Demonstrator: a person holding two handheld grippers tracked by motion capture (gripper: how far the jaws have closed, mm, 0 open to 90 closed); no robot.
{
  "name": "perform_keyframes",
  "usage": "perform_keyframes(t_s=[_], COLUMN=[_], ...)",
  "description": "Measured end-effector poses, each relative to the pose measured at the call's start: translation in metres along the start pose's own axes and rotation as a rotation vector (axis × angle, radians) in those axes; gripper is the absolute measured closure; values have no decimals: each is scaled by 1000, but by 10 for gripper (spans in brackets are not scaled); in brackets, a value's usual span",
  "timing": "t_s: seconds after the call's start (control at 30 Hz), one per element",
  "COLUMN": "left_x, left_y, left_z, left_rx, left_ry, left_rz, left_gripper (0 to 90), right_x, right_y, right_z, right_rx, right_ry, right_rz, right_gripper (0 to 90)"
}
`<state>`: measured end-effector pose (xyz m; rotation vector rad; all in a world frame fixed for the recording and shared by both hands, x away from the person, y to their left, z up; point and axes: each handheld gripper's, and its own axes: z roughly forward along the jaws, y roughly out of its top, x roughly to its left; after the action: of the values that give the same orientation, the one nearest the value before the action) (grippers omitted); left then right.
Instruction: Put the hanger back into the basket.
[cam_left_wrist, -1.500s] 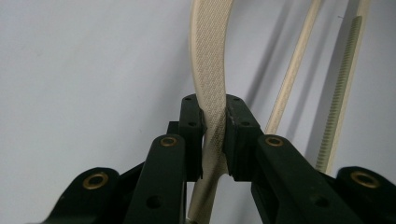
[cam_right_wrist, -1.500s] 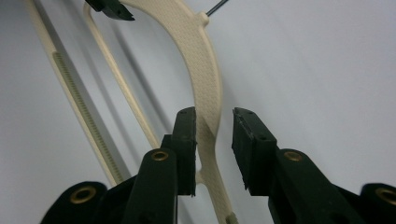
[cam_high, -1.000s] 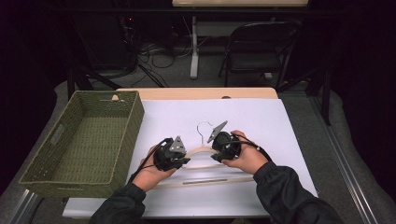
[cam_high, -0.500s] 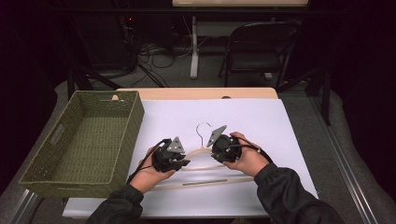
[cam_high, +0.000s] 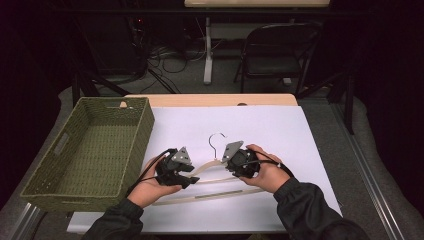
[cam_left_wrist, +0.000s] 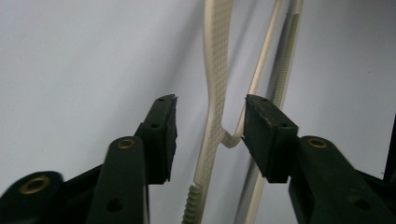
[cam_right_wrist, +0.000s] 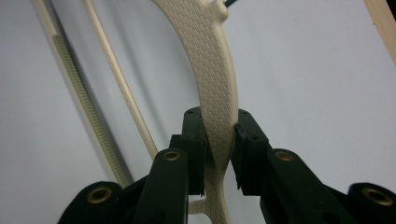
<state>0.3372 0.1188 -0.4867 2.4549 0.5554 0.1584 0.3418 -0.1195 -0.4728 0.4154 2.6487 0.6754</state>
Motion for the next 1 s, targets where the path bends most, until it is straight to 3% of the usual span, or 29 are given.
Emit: perform_keyframes(t_s=[0.23,0.73,0.97,1.0], left_x=[0,-1,-1,-1], left_y=[0,-1,-1,-1], left_z=[3,13,16,16], left_rx=[27,92,98,99], left_ry=[-82,-149,-168,-168], left_rz=[-10,-16,-12,-8], left_gripper=[548,691,740,746], right_x=[5,10,11,12], right_y=[-1,-4,-6,-6], right_z=[-5,-11,-13,-13], right_rx=[-9,-40,-49,-55], right_ry=[-16,-16,-11,-7], right_rz=[-34,-58,-48,-28], right_gripper=[768,775,774,771])
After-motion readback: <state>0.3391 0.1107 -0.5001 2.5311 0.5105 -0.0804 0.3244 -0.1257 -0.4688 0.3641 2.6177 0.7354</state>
